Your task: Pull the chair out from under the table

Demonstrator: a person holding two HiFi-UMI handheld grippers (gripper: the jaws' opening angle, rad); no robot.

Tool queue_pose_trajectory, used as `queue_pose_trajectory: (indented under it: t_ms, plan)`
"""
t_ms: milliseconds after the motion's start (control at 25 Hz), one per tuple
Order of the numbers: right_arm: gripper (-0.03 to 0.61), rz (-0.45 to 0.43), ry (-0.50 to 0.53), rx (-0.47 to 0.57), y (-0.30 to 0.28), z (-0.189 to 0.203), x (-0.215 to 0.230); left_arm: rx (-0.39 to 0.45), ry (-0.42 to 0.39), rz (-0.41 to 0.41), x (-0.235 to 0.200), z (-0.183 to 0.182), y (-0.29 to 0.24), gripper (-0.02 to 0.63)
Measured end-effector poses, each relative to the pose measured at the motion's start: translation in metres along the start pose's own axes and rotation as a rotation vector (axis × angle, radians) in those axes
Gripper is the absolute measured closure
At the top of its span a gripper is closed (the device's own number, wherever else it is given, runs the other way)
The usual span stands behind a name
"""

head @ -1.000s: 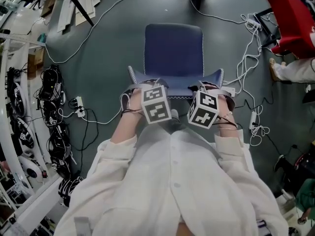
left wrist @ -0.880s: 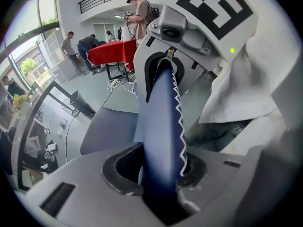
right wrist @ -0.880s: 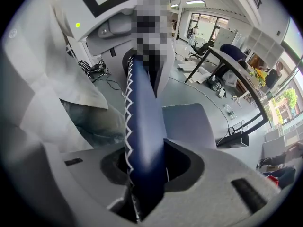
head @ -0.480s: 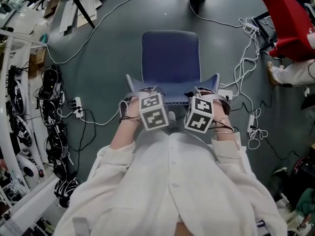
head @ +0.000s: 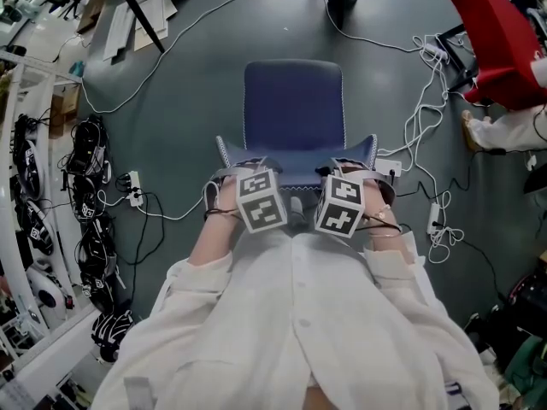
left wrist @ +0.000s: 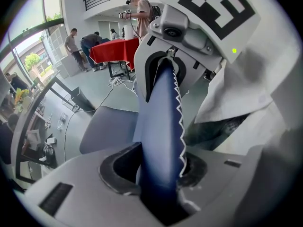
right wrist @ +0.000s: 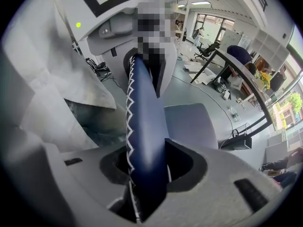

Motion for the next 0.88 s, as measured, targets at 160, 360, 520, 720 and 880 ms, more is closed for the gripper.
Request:
queue_pose_trajectory:
  t_ms: [160, 360, 520, 720, 880]
  plan:
    - [0.444, 0.024, -0.025, 0.028, 0.0, 0.001, 0.001, 0.019, -0.004, -0.025, -0.001, 0.0, 0.0, 0.474]
    - [0.373, 0.024, -0.028, 0.051, 0.003, -0.001, -0.003, 0.039, -0.008, -0.071, -0.001, 0.002, -0.001, 0.446]
    - [0.353, 0.014, -0.059, 0.103, 0.014, -0.004, -0.001, 0.043, 0.002, -0.024, 0.005, 0.0, 0.002, 0.36]
    - [0.353, 0.048, -0.097, 0.167, 0.04, -0.008, 0.003, 0.155, 0.051, 0.001, 0.009, -0.016, 0.024, 0.354]
    - [0.353, 0.052, -0.122, 0.283, 0.072, -0.019, -0.001, 0.274, 0.085, 0.02, 0.014, -0.033, 0.056, 0.354]
Point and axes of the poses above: the fingertips, and each gripper's own axes: y backward along the fingers, x to its right, z out of its underside, the point moved 3 cm from there along y, backward along the fingers, and after that the axes turned 6 degrees about y, right-handed, at the moved point
